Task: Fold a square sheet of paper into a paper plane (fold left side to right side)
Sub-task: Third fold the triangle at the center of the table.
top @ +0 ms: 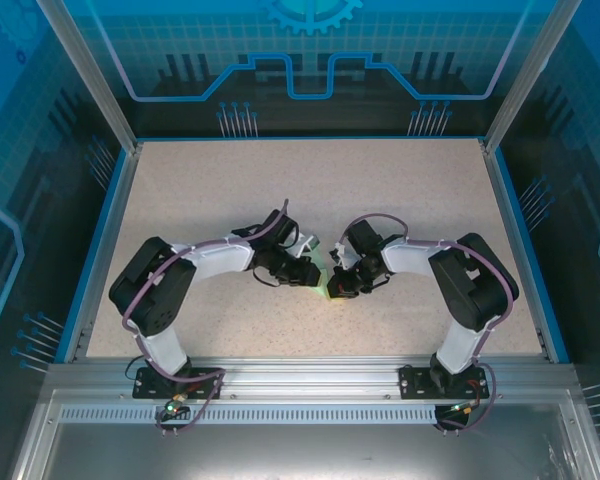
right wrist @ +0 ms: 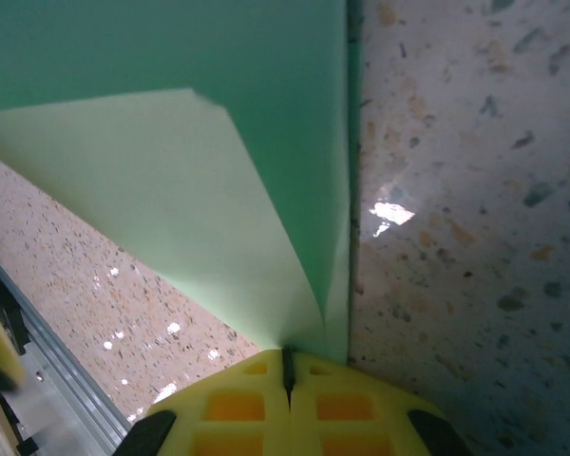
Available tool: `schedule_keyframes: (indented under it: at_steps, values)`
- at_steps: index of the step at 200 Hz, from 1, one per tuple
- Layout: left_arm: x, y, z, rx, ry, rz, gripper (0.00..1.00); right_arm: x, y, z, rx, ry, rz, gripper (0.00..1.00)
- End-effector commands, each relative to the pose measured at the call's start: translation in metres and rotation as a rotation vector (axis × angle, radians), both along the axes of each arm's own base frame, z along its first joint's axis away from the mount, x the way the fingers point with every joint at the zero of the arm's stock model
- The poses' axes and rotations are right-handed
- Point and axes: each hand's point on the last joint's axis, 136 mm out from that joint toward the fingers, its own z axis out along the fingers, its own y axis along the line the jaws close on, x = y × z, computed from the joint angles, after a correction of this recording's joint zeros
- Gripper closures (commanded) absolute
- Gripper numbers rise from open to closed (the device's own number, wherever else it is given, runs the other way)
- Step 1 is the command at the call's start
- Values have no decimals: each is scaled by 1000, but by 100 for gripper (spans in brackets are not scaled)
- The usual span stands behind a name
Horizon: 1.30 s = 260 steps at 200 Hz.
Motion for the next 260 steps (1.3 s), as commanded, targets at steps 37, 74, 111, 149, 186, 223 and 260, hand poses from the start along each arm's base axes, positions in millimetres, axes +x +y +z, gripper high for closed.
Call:
schedule_keyframes:
  at_steps: [37,74,111,149,186,223,260]
  values:
    - [-2,-4,-12,31,14,-12,82,-15,-30,-41,-169,59,-22,100]
    - [-3,-11,-22,42,26,-31,82,-16,-31,-42,-177,63,-17,100]
    - [1,-15,-31,59,33,-33,82,-18,-32,-41,-184,66,-8,100]
    - [5,-14,-39,84,33,-17,82,-18,-35,-40,-195,65,-3,100]
    - [7,-7,-55,149,47,7,82,-19,-36,-39,-200,68,5,100]
    - [10,2,-71,219,56,41,83,-22,-38,-41,-210,74,10,100]
    - [11,8,-75,242,51,59,83,-22,-38,-41,-211,76,9,100]
